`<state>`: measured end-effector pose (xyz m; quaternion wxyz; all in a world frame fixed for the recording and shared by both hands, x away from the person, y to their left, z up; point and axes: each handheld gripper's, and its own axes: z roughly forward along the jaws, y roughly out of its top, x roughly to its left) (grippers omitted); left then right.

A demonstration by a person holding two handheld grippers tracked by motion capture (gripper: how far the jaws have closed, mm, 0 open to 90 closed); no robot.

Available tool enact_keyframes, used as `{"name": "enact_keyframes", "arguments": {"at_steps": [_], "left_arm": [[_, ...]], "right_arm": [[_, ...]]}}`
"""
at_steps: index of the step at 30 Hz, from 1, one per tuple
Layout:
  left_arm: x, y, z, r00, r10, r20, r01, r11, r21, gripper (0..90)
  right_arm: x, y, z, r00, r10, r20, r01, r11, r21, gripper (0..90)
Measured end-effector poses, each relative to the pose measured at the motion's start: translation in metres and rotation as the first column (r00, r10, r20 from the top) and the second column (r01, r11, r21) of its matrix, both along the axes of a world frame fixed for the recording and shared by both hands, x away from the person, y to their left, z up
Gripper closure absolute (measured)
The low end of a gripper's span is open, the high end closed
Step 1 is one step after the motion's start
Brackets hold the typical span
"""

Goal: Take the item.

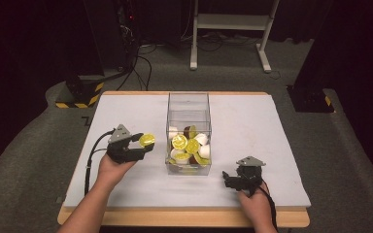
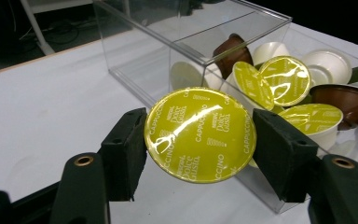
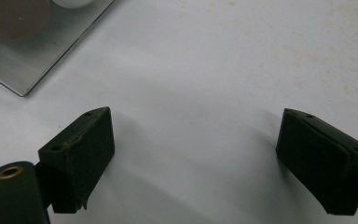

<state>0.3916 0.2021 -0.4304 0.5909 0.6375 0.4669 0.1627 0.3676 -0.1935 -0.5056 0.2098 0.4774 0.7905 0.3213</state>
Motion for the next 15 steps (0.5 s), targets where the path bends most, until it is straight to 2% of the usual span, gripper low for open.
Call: {"name": "enact_keyframes", "arguments": {"at_steps": [1,3,4,11,13,15], "left_arm": [[0.000,0.002,-0.001,1.0000,0.004,0.002,-0.004,1.0000,0.007,37.8],[0.001,0.003,-0.003,0.9998,0.020,-0.004,-0.020,0.9998,-0.009,37.9],[0.002,0.006,-0.004,0.9998,0.018,-0.005,-0.018,0.9998,0.010,37.9],[0.011,0.017,-0.015,0.9974,0.065,-0.032,-0.065,0.9979,-0.006,37.8],[0.014,0.021,-0.018,0.9973,0.067,-0.029,-0.066,0.9975,0.023,37.9],[0.016,0.023,-0.019,0.9967,0.073,-0.034,-0.073,0.9971,0.021,37.8]], "right_arm": [[0.000,0.000,0.000,1.0000,0.000,0.000,0.000,1.000,0.000,11.4],[0.000,0.000,0.000,1.0000,0.000,0.000,0.000,1.000,0.000,11.4],[0.000,0.000,0.000,1.0000,0.000,0.001,0.000,1.000,-0.001,11.5],[0.000,0.000,0.000,1.0000,0.001,0.001,-0.001,1.000,0.000,11.5],[0.000,0.000,0.000,1.0000,0.001,0.001,-0.001,1.000,0.000,11.6],[0.000,0.000,0.000,1.0000,0.001,0.000,-0.001,1.000,0.000,11.6]]}}
